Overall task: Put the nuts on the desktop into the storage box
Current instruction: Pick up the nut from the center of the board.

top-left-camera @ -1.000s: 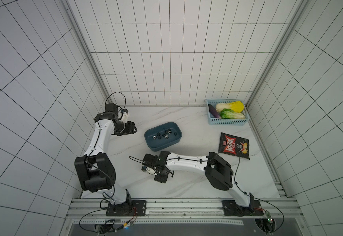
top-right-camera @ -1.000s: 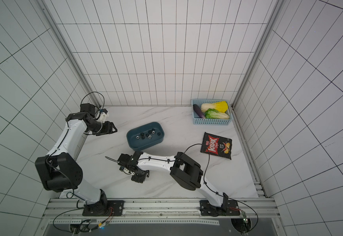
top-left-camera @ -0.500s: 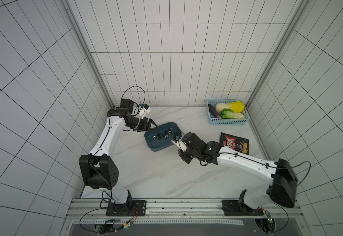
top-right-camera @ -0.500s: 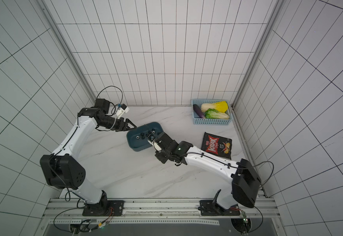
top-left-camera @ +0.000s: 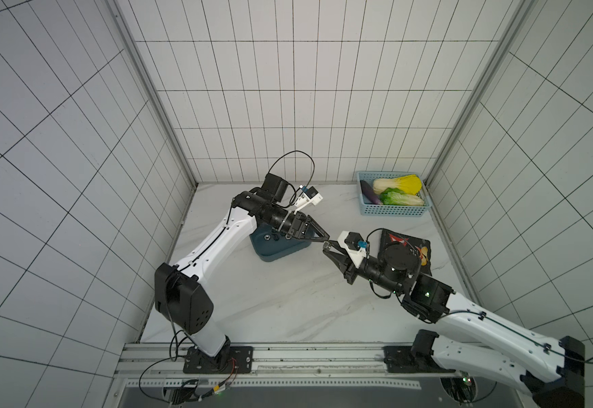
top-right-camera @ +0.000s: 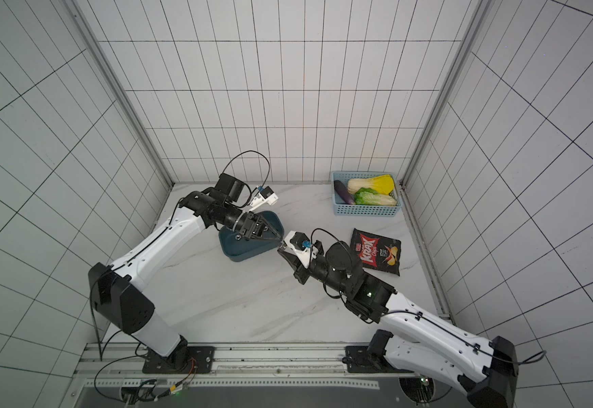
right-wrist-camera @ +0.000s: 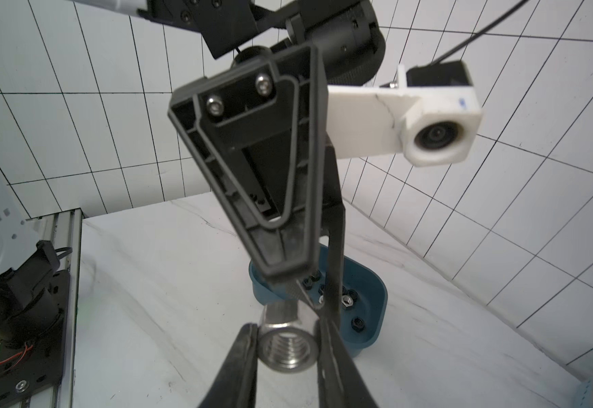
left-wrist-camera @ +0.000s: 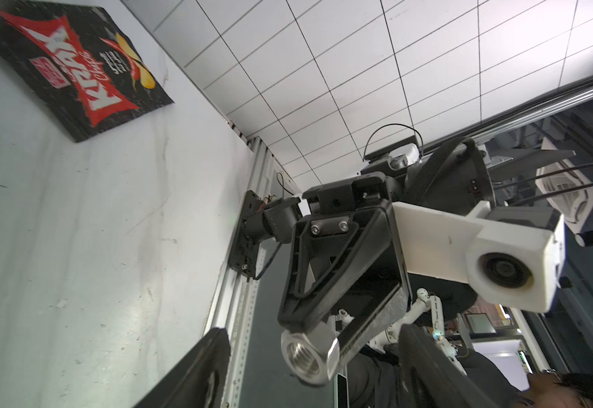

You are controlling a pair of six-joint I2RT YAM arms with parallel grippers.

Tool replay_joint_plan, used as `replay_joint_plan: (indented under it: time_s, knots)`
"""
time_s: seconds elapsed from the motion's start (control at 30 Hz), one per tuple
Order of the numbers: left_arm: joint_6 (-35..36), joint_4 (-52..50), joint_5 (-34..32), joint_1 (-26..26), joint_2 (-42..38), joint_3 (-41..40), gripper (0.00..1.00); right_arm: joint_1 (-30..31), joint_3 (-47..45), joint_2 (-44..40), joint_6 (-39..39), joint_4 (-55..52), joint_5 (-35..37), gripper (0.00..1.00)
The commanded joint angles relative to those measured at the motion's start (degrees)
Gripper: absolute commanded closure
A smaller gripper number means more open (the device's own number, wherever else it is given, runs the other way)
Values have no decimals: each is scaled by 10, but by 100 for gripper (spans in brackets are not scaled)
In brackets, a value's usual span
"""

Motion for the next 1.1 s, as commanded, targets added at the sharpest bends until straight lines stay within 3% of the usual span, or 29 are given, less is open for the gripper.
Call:
replay_joint_plan:
  time_s: [0.0,0.3,0.67,0.87,1.07]
  knots:
    - [-10,30,43,-7,-8,-3,25,0,-12,-10,-6,56,-22,88]
    - [-5,32,84,-10,-11,-11,56,1,-27,-15,-9,78,-10,90]
    - [3,28,84,-10,-16,-14,77,2,-28,-9,-12,78,8,88]
    - [54,-27,28,-9,-12,13,82,1,-26,-6,-12,66,21,63]
    - [86,-62,-58,17,-10,44,83,0,-23,-15,-19,26,51,21]
